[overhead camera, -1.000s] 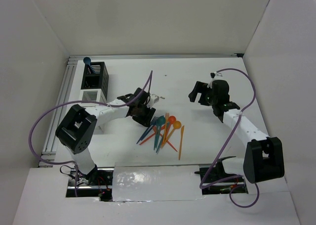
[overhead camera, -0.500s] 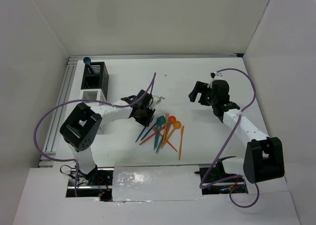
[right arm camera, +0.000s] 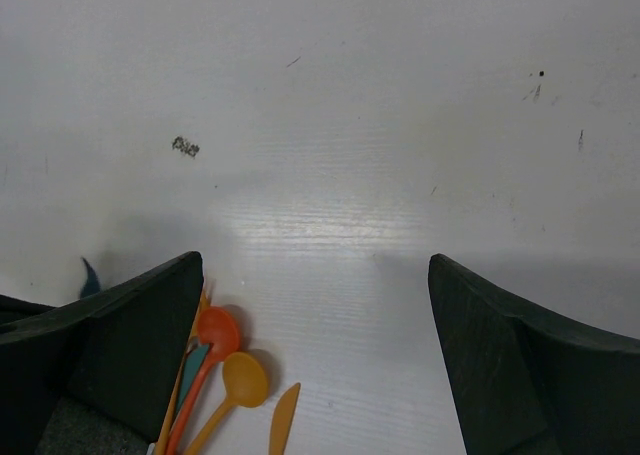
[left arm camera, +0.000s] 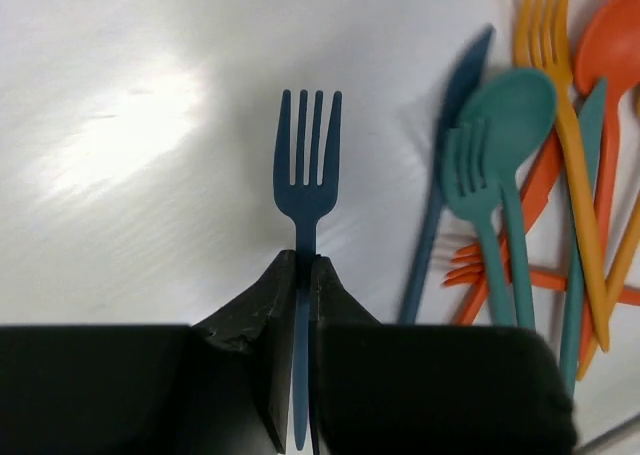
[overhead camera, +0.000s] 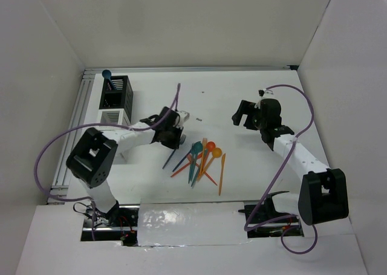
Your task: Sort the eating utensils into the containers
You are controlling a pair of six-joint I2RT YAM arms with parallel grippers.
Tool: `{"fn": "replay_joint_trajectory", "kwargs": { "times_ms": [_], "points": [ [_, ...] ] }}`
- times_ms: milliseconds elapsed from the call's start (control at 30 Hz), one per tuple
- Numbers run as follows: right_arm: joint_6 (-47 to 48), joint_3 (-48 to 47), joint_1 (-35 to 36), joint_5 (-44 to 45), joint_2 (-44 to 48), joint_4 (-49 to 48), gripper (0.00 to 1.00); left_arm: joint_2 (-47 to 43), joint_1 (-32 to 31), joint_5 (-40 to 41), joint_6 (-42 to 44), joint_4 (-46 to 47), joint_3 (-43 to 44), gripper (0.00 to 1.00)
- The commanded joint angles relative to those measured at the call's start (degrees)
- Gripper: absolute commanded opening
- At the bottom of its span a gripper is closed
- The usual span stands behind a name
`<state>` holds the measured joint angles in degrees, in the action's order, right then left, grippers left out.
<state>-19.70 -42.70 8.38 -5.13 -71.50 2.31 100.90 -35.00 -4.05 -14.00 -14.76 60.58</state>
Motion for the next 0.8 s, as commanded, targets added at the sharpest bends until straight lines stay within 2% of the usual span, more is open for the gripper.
{"fn": "replay_joint_trajectory", "kwargs": {
  "times_ms": [0,167,233,333,367,433,633,767],
  "points": [
    [0.0,-0.4,-0.6,-0.2,1.8,-0.6,1.0,-10.3,7.9,-5.0,-1.9,6.7,-0.7,0.06],
    [-0.6,-0.9,-0.7,-2.3,0.8,-2.1,1.0,-22.7,20.3,-13.4,1.6,18.6,6.5,0.09],
    [-0.9,-0.9,-0.9,-2.3,0.1,-2.1,1.0,-22.8,21.9,-14.2,2.4,22.0,8.2,0.1],
    [-1.1,-0.9,-0.9,-2.8,-1.5,-3.4,1.0,-21.4,30.4,-13.8,0.7,30.3,9.7,0.11],
    [-1.2,-1.4,-1.1,-3.4,-1.5,-3.4,1.0,-19.6,30.0,-14.0,-0.1,32.7,9.7,0.11],
    [-1.4,-2.6,-1.2,-3.9,-3.5,-4.2,1.0,-17.2,36.4,-14.1,-0.8,39.0,10.3,0.11],
    [-1.5,-5.3,-1.2,-1.8,-6.0,-4.2,1.0,-9.6,45.0,-17.9,-2.3,53.5,10.6,0.12],
    [-1.7,-6.6,-0.9,-1.3,-7.7,-4.8,1.0,-5.2,48.1,-19.0,-3.1,58.7,11.7,0.12]
  ]
}}
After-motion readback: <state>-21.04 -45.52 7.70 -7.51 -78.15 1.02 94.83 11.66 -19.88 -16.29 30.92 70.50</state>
